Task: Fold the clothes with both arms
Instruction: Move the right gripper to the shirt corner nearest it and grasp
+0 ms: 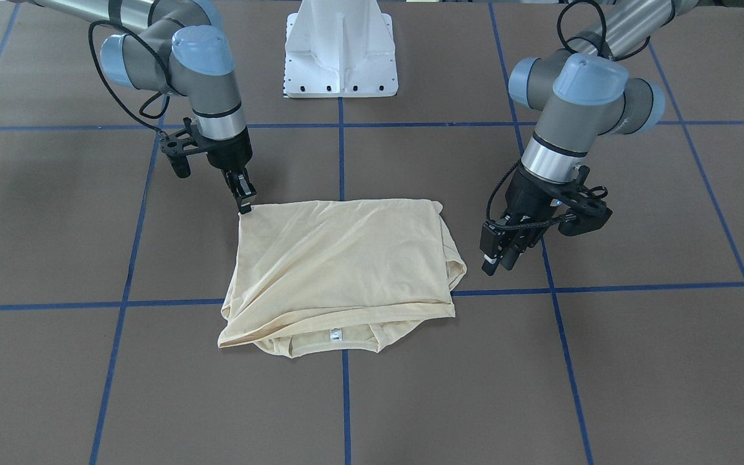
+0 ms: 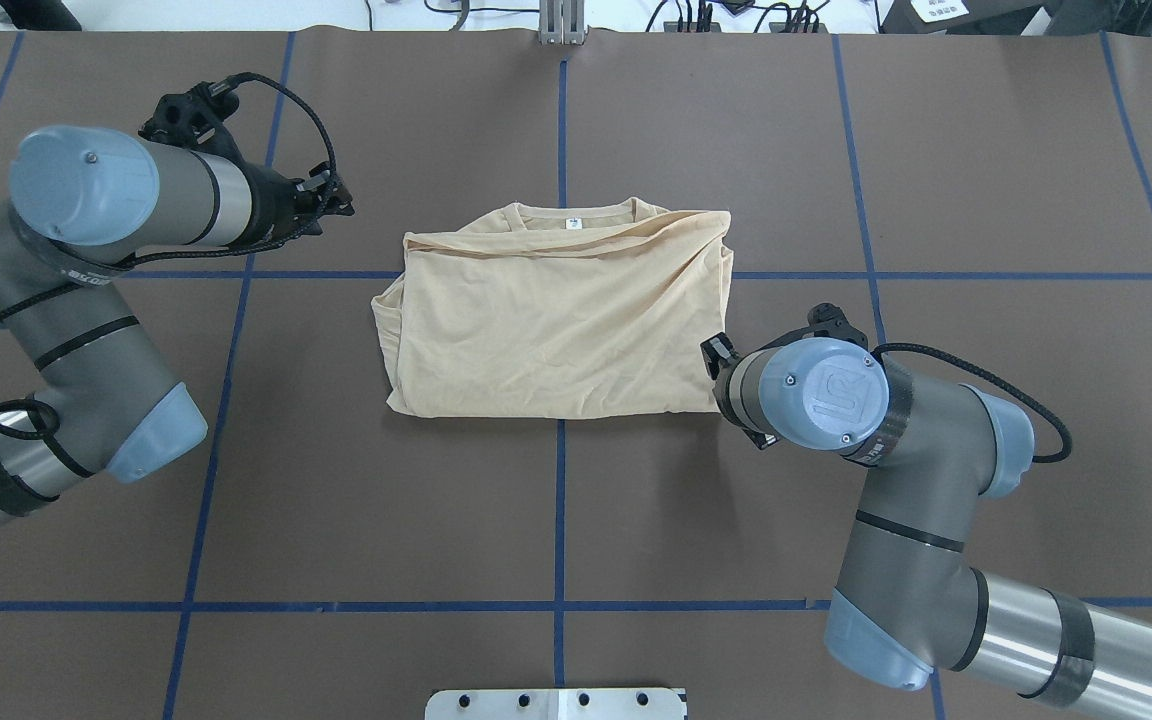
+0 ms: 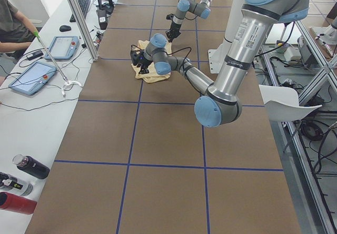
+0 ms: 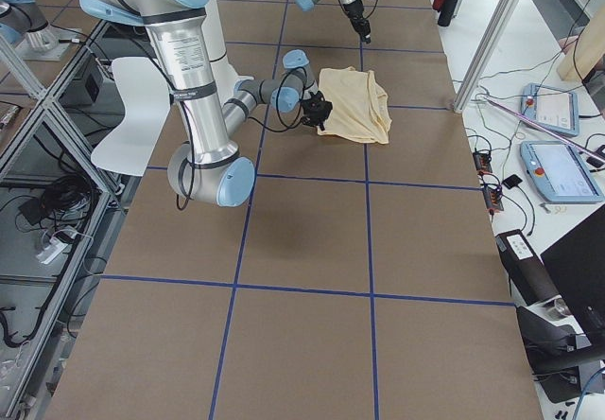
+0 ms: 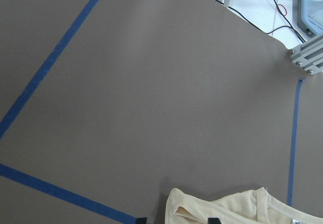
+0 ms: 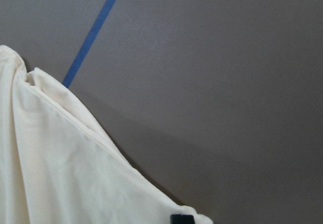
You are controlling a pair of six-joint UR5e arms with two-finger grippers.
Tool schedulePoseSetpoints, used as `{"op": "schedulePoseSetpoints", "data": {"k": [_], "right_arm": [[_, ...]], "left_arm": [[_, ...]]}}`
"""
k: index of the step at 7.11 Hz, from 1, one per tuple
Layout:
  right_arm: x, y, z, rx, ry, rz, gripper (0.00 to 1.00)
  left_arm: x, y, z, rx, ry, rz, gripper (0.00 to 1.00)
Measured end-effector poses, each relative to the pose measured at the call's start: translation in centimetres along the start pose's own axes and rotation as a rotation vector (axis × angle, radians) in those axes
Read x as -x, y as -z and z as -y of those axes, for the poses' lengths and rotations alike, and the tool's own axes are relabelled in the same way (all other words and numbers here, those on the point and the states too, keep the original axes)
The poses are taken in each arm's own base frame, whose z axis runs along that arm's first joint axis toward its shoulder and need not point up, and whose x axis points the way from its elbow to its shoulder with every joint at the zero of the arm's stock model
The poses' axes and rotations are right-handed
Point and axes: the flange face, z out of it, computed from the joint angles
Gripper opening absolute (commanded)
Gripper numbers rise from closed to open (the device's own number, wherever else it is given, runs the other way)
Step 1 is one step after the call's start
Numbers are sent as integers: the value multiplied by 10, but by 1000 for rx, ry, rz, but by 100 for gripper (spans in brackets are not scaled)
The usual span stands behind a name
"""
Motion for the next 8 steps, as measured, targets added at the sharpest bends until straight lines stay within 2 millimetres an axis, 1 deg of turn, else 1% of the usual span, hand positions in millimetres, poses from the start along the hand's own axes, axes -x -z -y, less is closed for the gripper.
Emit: {"op": "schedulePoseSetpoints", "data": {"k": [2, 3, 4, 6, 8], "right_arm": [[11, 6, 5, 14, 2, 3, 0], [13, 8, 6, 30, 4, -6, 37], [12, 8, 6, 40, 7, -16, 75], [10, 0, 8, 33, 7, -31, 81], [9, -4, 9, 29, 7, -38, 80]], "left_arm": [[2, 0, 0, -1, 1, 2, 50], [2, 0, 0, -1, 1, 2, 50], [2, 0, 0, -1, 1, 2, 50], [2, 0, 0, -2, 0, 2, 50], [3, -1, 0, -15, 0, 5, 50]]}}
